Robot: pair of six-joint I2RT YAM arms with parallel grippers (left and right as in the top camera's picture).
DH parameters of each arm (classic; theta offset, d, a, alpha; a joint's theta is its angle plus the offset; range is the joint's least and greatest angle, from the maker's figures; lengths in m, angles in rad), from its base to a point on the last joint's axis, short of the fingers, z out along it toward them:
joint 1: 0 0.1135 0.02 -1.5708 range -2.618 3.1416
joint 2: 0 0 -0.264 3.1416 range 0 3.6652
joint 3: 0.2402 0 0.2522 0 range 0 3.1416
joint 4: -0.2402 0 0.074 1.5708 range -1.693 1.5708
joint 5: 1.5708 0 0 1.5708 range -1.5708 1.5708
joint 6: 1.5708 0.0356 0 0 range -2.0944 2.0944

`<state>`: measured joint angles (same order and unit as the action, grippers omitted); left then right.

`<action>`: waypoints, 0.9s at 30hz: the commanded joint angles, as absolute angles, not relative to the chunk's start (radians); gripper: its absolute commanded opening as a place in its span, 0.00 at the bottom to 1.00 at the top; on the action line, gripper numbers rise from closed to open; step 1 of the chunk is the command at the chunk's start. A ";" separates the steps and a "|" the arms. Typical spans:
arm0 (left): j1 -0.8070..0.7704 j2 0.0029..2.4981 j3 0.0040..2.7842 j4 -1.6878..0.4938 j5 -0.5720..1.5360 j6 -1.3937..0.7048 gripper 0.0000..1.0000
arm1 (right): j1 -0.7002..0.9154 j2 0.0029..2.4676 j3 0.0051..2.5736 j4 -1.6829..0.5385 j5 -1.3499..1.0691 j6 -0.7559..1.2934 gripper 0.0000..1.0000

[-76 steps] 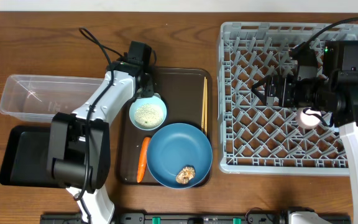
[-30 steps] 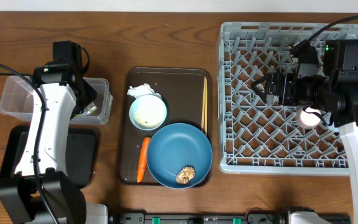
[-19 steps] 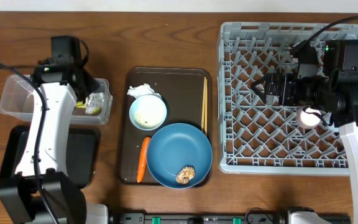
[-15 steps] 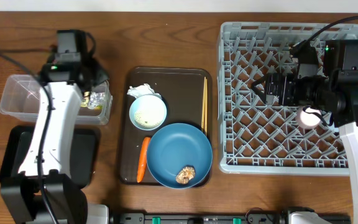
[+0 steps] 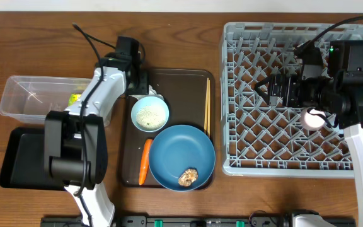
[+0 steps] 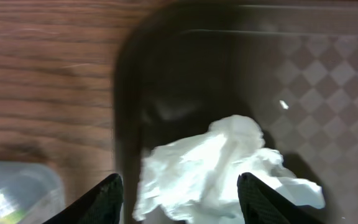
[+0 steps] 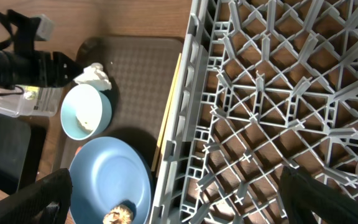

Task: Sort waste into correct bins and load items into the dishwasher rack
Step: 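Grasp the white tissue on the tray with the left gripper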

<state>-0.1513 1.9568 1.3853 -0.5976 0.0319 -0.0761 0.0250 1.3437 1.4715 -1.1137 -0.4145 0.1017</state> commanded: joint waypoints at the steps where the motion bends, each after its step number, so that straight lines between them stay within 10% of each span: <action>1: -0.157 1.970 1.391 -0.592 0.081 -0.052 0.59 | 0.031 1.345 1.476 -1.113 -0.415 0.108 0.99; 13: -0.157 2.059 1.391 -0.585 0.097 -0.057 0.55 | 0.031 1.345 1.476 -1.106 -0.415 0.107 0.99; 20: -0.157 2.055 1.394 -0.570 0.105 -0.057 0.08 | 0.031 1.345 1.476 -1.104 -0.415 0.107 0.99; 27: -0.157 1.924 1.401 -0.589 0.121 -0.088 0.06 | 0.031 1.345 1.476 -1.103 -0.415 0.107 0.99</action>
